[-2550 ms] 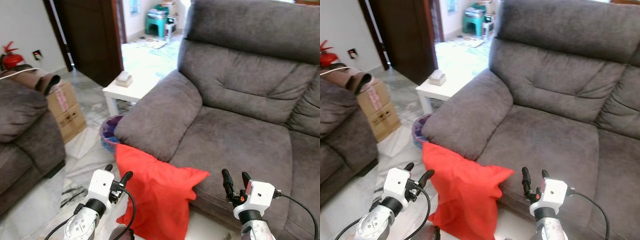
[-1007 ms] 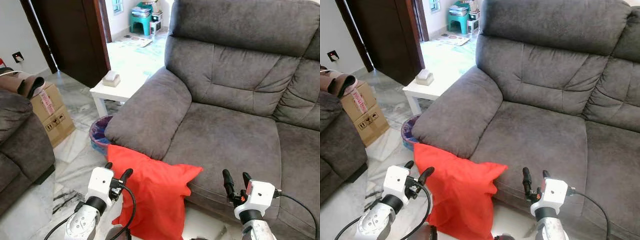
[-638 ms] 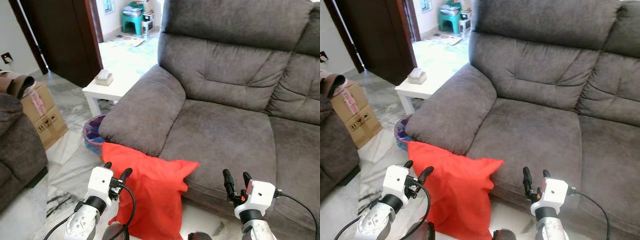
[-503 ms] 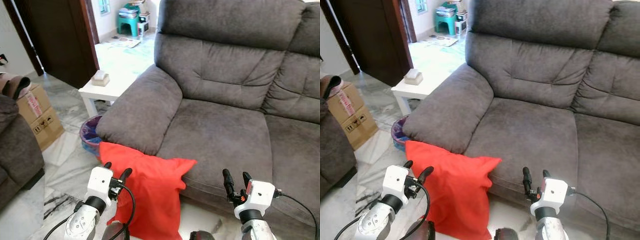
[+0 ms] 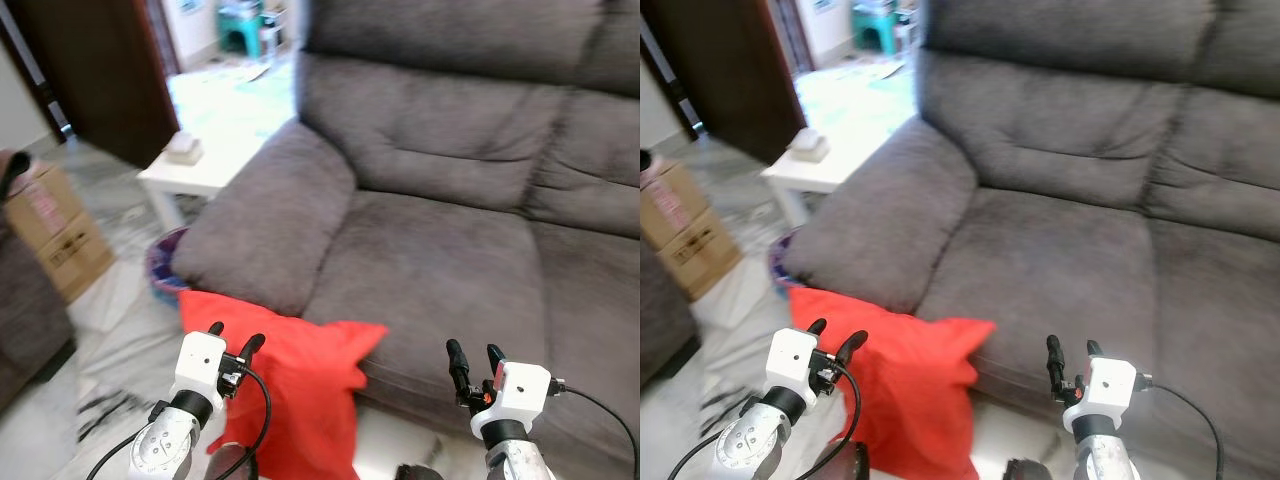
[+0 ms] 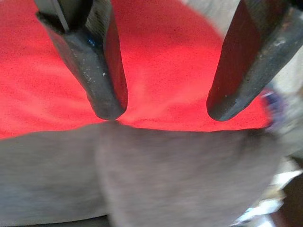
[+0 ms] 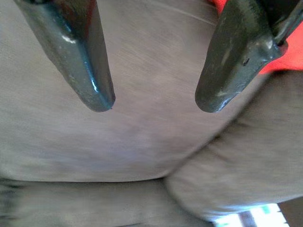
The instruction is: Move the pillow to the sofa from floor
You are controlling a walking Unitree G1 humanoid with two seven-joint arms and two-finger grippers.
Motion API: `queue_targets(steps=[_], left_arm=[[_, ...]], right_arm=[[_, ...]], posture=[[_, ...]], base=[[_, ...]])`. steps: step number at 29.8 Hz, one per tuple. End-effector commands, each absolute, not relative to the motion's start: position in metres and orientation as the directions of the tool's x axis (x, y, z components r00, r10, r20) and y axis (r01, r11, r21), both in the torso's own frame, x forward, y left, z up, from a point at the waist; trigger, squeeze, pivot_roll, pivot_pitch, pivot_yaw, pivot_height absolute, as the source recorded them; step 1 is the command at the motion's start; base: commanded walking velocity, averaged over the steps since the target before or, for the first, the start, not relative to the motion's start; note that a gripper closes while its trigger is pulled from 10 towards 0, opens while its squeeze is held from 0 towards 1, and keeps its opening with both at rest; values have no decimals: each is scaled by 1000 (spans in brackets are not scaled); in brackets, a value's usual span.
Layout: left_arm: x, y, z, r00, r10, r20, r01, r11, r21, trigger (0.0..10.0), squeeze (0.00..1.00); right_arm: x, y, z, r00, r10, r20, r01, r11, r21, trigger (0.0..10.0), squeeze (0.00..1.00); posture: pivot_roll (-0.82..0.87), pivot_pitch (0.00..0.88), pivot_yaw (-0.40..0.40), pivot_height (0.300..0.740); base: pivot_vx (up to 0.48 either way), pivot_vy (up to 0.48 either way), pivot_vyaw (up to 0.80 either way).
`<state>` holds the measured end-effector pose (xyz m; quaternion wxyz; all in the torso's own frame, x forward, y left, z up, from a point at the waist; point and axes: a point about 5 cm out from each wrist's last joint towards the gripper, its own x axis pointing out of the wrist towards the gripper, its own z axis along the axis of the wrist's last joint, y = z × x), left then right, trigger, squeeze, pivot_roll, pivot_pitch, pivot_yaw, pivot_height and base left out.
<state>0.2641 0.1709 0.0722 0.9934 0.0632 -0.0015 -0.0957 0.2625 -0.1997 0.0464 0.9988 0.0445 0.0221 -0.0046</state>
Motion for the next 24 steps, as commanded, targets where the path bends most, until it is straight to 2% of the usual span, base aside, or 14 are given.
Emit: queue_targets(steps=[1, 6, 9, 16, 23, 24], left_arm=[[263, 174, 72, 983, -185, -4, 184, 974, 131, 10000, 0], [262, 174, 73, 984, -177, 2, 175, 975, 135, 10000, 0], [262, 173, 73, 983, -182, 2, 180, 973, 145, 10000, 0], [258, 173, 70, 985, -174, -5, 173, 975, 139, 10000, 0], [252, 181, 65, 993, -121, -16, 122, 979, 164, 10000, 0], [245, 190, 57, 996, -83, -42, 90, 974, 206, 10000, 0]], right_arm=[[261, -199, 43, 998, -8, -58, 14, 995, 101, 10000, 0], [264, -196, 44, 997, 39, -63, -33, 995, 91, 10000, 0], [266, -193, 45, 994, 93, -65, -90, 995, 45, 10000, 0], [271, -201, 44, 985, 142, -96, -139, 989, 41, 10000, 0], [279, -216, 35, 955, 210, -212, -208, 978, 32, 10000, 0], [281, -214, 31, 922, 280, -269, -293, 956, -10, 10000, 0]], posture=[[-1, 105, 19, 589], [5, 106, 11, 589], [7, 107, 6, 589], [17, 107, -10, 589], [35, 102, -24, 589], [45, 95, -29, 589]], base=[[289, 0, 0], [299, 0, 0], [186, 0, 800], [0, 0, 800], [0, 0, 0], [0, 0, 0]])
